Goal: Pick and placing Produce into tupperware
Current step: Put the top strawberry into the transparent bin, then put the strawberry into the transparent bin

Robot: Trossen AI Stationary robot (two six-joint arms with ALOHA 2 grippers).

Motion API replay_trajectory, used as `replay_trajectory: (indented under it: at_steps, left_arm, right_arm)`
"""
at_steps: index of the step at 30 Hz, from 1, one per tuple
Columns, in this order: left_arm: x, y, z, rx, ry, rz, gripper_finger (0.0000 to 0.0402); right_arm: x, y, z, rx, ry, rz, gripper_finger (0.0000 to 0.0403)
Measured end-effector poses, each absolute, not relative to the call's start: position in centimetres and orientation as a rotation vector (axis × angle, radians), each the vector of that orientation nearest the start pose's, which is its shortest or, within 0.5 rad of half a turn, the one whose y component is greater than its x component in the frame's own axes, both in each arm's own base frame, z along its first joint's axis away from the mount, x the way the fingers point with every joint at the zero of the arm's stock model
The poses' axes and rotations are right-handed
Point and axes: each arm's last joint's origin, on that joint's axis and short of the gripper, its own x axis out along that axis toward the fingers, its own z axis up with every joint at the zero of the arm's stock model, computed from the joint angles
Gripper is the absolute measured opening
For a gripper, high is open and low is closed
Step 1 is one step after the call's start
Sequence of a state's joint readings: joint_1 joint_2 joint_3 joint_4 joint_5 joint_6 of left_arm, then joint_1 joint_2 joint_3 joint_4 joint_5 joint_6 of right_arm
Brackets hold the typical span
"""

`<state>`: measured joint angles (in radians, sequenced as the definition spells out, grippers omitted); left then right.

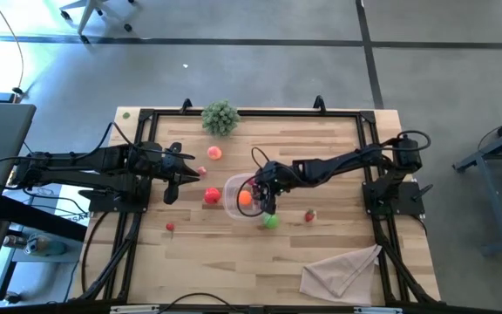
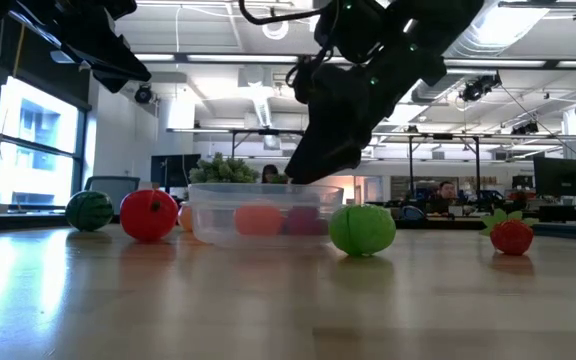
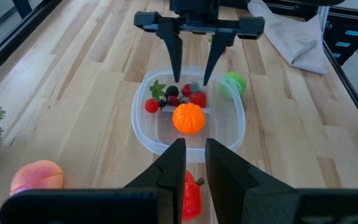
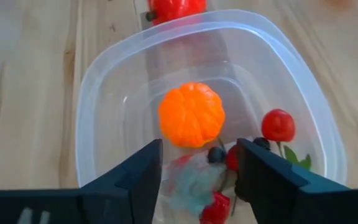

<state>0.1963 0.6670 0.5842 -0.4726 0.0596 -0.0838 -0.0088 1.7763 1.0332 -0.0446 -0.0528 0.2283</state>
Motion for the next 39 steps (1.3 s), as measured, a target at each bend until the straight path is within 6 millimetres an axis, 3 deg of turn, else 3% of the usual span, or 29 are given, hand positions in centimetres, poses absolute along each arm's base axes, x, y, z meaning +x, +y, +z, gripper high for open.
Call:
replay_trajectory:
  at_steps: [13, 20, 29, 39]
  left_arm:
    - [14.1, 2.6, 25.5, -0.153, 0.545, 0.156, 0.0051]
    - [14.1, 2.6, 25.5, -0.152, 0.546, 0.156, 0.0051]
    - [14.1, 2.6, 25.5, -0.152, 0.546, 0.156, 0.0051]
    - [14.1, 2.6, 25.5, -0.153, 0.545, 0.157, 0.0051]
  right_arm:
    - [36.4, -0.4, 17.4, 0.216, 0.766, -0.041, 0.0199]
    - [35.6, -0.3, 20.3, 0.201, 0.689, -0.025, 0.0181]
    - [31.1, 0.2, 24.5, 0.35, 0.769, -0.233, 0.0172]
    - [24.9, 3.6, 26.6, 0.791, 0.921, -0.531, 0.0172]
